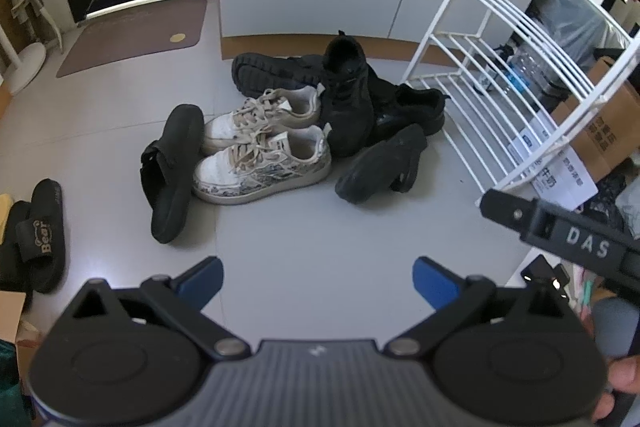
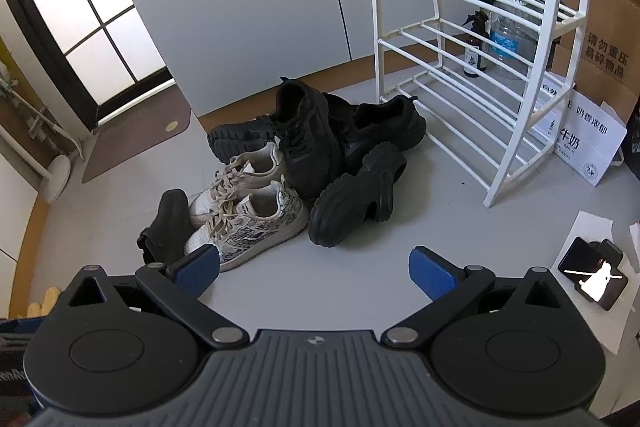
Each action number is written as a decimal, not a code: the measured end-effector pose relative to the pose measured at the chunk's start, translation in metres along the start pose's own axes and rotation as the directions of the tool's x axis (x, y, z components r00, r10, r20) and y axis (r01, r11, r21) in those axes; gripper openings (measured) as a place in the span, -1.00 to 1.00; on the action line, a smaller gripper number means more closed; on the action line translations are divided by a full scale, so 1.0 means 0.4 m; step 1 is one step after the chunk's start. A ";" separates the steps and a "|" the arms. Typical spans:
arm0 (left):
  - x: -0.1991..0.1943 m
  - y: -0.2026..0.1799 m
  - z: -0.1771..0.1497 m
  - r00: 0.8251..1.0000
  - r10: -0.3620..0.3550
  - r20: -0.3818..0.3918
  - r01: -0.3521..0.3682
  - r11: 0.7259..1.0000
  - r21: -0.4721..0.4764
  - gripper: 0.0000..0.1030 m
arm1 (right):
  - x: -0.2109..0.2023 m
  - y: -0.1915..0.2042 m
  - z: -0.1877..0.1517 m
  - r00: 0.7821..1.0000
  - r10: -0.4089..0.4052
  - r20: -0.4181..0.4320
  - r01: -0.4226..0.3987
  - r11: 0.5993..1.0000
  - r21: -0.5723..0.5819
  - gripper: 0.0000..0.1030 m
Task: Organize scattered shoes
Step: 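Move both tools toward the pile of shoes in front of the rack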
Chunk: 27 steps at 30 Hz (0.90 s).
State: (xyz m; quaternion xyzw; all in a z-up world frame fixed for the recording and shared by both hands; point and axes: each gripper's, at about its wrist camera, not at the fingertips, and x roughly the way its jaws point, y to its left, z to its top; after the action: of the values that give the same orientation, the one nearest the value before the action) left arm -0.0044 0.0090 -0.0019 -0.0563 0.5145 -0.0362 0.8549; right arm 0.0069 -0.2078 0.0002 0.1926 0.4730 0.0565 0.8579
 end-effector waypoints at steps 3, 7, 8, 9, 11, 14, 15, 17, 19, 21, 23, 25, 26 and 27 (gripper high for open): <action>-0.002 0.014 -0.007 1.000 -0.004 0.006 0.004 1.000 0.000 0.98 | -0.003 0.000 0.007 1.000 0.006 0.013 -0.006 1.000 0.007 1.00; -0.004 -0.004 -0.007 1.000 -0.009 -0.005 0.008 1.000 -0.010 0.98 | -0.008 0.001 0.016 0.999 0.014 0.031 -0.015 1.000 0.017 1.00; 0.002 0.024 0.001 0.999 -0.036 -0.009 0.036 0.999 -0.021 0.98 | -0.009 0.001 0.018 0.999 0.016 0.035 -0.017 1.000 0.019 1.00; 0.001 0.031 0.005 0.999 -0.047 -0.009 0.047 0.999 -0.026 0.98 | -0.010 0.001 0.020 0.999 0.018 0.040 -0.019 1.000 0.022 1.00; 0.001 0.036 0.005 0.998 -0.063 -0.001 0.063 0.997 -0.037 0.98 | -0.016 -0.002 0.020 0.998 0.017 0.052 -0.018 0.999 0.027 1.00; -0.009 0.045 0.012 0.995 -0.096 0.012 0.096 0.994 -0.057 0.95 | -0.026 -0.007 0.028 0.998 0.013 0.057 -0.016 0.999 0.049 1.00; -0.014 0.046 0.016 0.993 -0.113 0.019 0.114 0.992 -0.061 0.92 | -0.029 -0.009 0.032 0.998 0.013 0.056 -0.016 0.998 0.058 1.00; -0.012 0.033 0.020 0.991 -0.128 0.036 0.130 0.989 -0.071 0.92 | -0.035 -0.012 0.041 0.998 0.012 0.055 -0.016 0.997 0.075 1.00; -0.018 0.030 0.025 0.991 -0.115 0.062 0.119 0.990 -0.071 0.91 | -0.059 -0.010 0.049 0.996 0.011 0.092 -0.017 0.997 0.074 1.00; -0.022 0.027 0.029 0.991 -0.101 0.083 0.106 0.992 -0.068 0.90 | -0.079 -0.007 0.049 0.991 0.010 0.130 -0.018 0.998 0.061 1.00; -0.023 0.010 0.038 0.993 -0.086 0.085 0.093 0.992 -0.080 0.89 | -0.096 -0.007 0.055 0.988 0.011 0.153 -0.019 0.998 0.054 1.00; -0.019 0.018 0.040 0.993 -0.088 0.076 0.095 0.990 -0.101 0.79 | -0.110 -0.008 0.056 0.986 0.016 0.164 -0.024 0.999 0.049 1.00; -0.017 0.022 0.043 0.995 -0.079 0.067 0.087 0.989 -0.118 0.78 | -0.116 -0.010 0.055 0.986 0.020 0.164 -0.028 0.999 0.046 1.00; -0.018 0.020 0.043 0.996 -0.062 0.060 0.069 0.990 -0.120 0.75 | -0.122 -0.011 0.053 0.986 0.025 0.164 -0.032 0.999 0.044 1.00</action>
State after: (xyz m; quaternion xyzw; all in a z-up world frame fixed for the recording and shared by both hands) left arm 0.0076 0.0186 0.0113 -0.1263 0.4895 -0.0313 0.8622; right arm -0.0024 -0.2313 0.0472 0.2233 0.3995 0.0419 0.8881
